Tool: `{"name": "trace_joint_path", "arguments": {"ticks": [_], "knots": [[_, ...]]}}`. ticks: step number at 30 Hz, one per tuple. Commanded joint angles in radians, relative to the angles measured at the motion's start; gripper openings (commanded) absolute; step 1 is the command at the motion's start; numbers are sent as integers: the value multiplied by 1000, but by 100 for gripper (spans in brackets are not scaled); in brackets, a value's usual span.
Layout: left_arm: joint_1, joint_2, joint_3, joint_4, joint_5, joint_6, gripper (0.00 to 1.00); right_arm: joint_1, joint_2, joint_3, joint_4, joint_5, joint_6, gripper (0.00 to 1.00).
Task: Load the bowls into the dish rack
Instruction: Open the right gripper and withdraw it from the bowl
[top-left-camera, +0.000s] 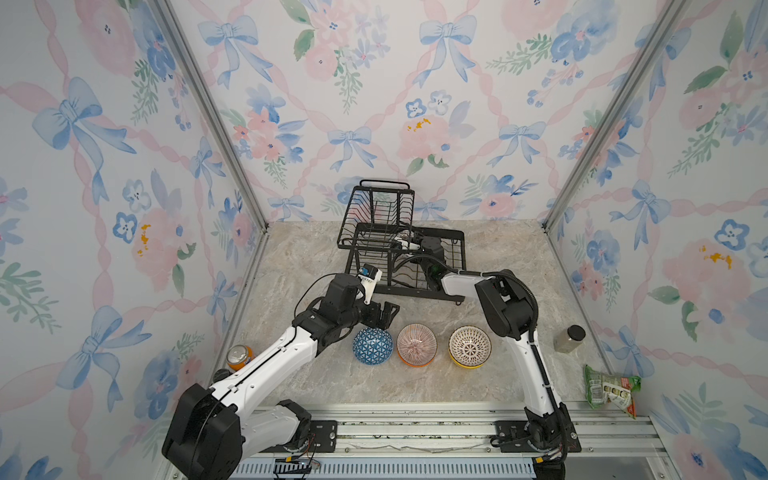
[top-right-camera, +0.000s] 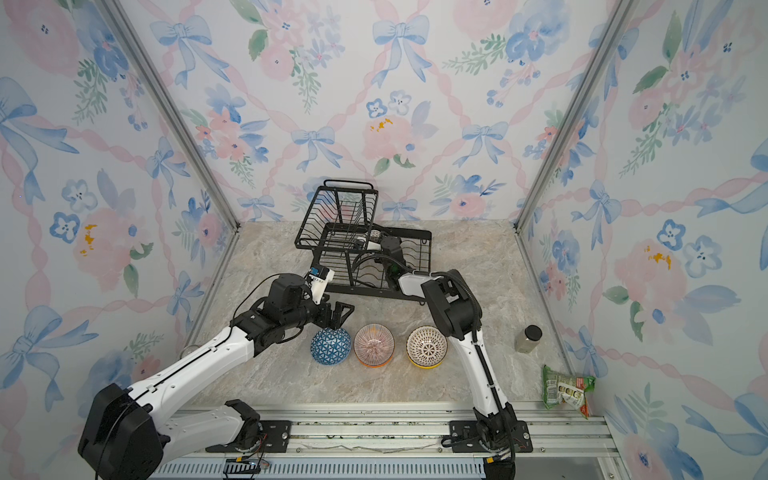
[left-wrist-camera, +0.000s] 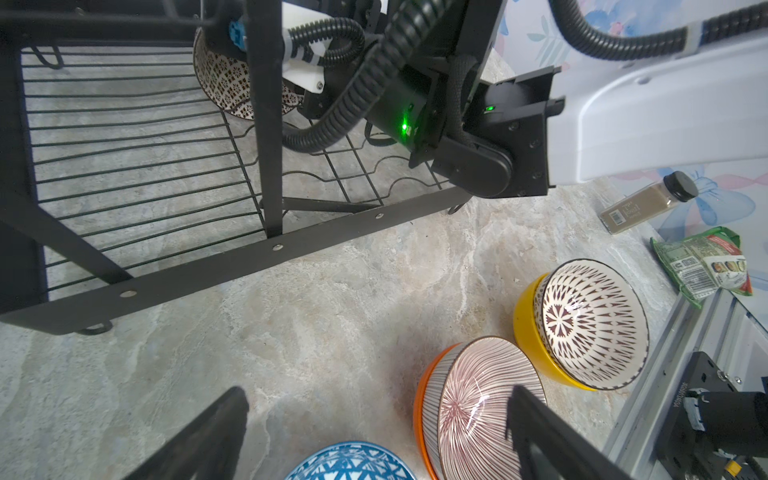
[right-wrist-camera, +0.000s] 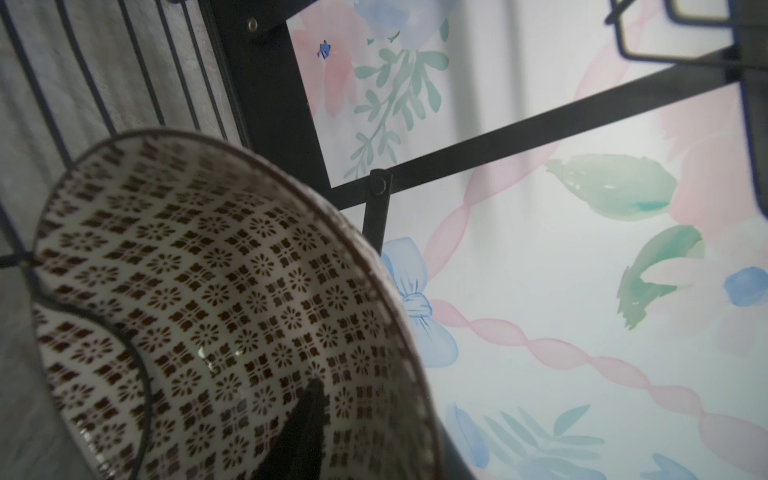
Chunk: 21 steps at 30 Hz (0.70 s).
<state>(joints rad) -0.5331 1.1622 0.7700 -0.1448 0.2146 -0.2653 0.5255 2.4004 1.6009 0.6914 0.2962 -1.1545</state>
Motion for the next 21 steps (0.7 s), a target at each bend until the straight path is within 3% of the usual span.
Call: {"name": "trace_joint_path", "arguments": {"ticks": [1, 10, 12, 21], "knots": [[6, -2, -14, -11, 2, 0, 98, -1, -75, -43, -10, 25, 30, 43], [7, -4, -17, -9, -23, -1, 98, -10, -211, -189, -27, 14, 128, 86], [6, -11, -21, -10, -29, -5, 98, -10, -234, -229, -9, 17, 131, 100], [10, -87, -106, -13, -71, -54, 98, -10, -404, -422, 11, 67, 238, 97]]}}
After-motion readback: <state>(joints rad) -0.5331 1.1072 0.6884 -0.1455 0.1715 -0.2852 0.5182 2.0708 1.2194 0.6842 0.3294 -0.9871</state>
